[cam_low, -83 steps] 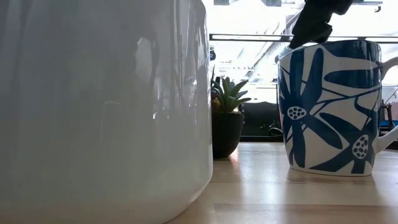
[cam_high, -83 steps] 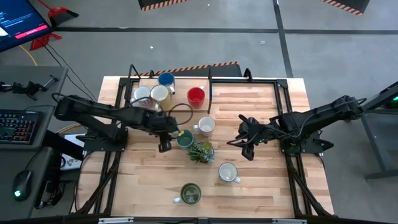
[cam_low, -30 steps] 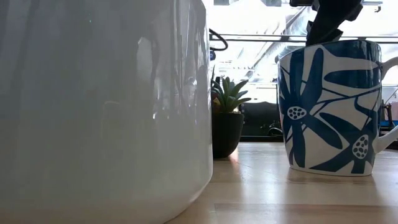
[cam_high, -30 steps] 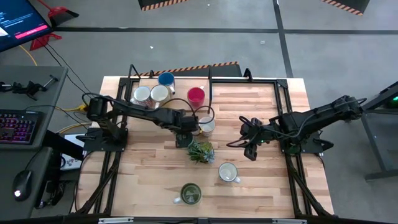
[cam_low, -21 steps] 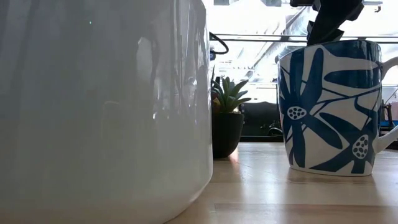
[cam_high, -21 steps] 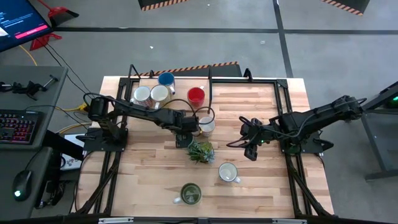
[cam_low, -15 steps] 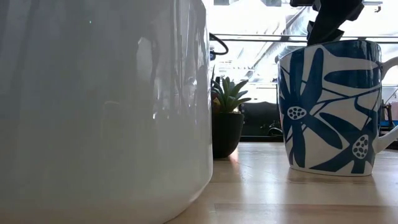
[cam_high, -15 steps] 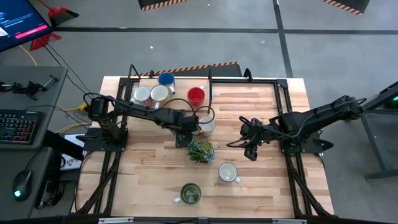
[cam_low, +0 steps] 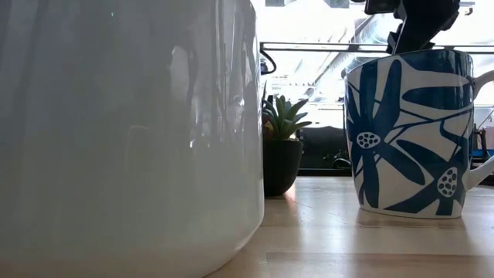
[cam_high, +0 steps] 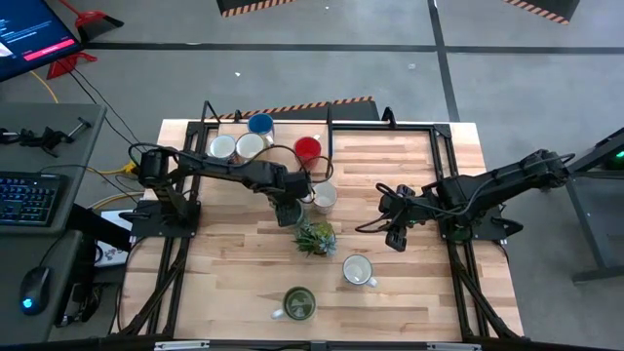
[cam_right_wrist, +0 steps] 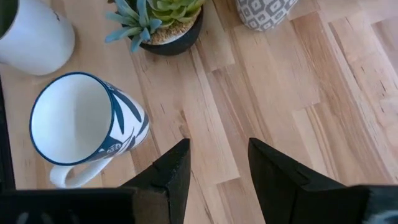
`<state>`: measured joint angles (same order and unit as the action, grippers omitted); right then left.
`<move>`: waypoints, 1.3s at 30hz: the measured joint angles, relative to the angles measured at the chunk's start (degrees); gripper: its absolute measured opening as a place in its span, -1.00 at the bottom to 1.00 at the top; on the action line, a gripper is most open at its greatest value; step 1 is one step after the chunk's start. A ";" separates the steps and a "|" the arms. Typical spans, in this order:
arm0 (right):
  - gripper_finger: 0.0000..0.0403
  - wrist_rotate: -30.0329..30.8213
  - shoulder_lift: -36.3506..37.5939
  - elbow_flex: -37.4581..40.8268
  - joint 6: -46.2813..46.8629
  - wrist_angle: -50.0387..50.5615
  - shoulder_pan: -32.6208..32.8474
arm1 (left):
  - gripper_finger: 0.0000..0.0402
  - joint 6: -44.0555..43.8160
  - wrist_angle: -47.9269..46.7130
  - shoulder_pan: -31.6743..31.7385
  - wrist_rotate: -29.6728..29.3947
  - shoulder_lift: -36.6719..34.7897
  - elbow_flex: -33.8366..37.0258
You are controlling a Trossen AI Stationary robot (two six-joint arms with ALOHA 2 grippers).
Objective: Place coffee mugs
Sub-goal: Put the light green mug on the shelf
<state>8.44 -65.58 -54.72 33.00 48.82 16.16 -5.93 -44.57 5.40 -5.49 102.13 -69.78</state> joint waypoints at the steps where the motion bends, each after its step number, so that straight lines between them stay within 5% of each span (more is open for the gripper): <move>1: -0.32 0.09 0.00 0.00 -0.23 -0.03 0.00 | -0.94 0.24 -1.32 0.01 0.06 0.12 -0.65; 9: -0.32 1.97 0.00 0.00 -1.78 -0.14 -0.04 | -0.95 3.64 -9.90 -0.44 -0.58 -0.96 -7.26; 20: -0.32 1.95 -0.02 0.00 -1.51 -1.27 -0.02 | -0.95 4.76 -17.72 -0.76 -1.02 -8.37 -7.76; 39: -0.32 6.26 -0.02 0.00 6.14 -18.14 -0.03 | -0.95 15.73 -26.12 1.73 -7.16 -24.53 -7.82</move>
<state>14.70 -65.60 -54.72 39.14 30.69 16.13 9.79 -70.69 7.14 -12.64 77.60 -77.60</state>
